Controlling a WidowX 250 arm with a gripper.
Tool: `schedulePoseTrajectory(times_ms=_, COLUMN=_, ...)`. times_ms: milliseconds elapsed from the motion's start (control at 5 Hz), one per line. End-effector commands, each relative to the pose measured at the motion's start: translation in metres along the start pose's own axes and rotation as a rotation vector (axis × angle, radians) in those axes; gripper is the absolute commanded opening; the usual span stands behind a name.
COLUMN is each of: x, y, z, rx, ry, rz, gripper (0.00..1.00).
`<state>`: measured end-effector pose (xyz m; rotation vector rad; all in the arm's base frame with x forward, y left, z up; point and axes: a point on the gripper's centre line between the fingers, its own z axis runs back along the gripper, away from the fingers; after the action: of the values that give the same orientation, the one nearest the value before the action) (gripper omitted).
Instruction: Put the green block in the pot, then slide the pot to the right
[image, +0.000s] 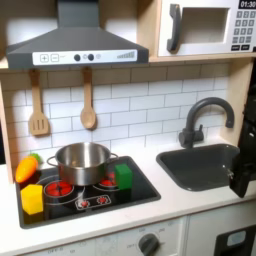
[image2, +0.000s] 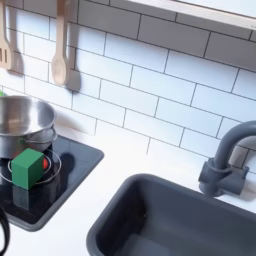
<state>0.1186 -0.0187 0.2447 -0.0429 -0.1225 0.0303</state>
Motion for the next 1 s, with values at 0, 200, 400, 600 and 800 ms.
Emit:
schedulePoseTrajectory(times_ms=0, x=0.0, y=0.0, z=0.0, rx=0.0, ry=0.0, rz=0.0, gripper=1.0)
schedulePoseTrajectory(times_ms=200, x=0.013, y=0.001, z=0.0, rx=0.016, ry=-0.01, rz=-0.006, gripper=1.0)
schedulePoseTrajectory(times_ms=400, x=0.025, y=0.002, z=-0.005, rx=0.023, ry=0.001, rz=0.001, gripper=1.0)
schedulePoseTrajectory(times_ms=600, x=0.042, y=0.004, z=-0.006, rx=0.031, ry=-0.004, rz=0.004, gripper=1.0)
schedulePoseTrajectory(times_ms=800, x=0.059, y=0.01, z=-0.008, rx=0.036, ry=-0.005, rz=0.016, gripper=1.0)
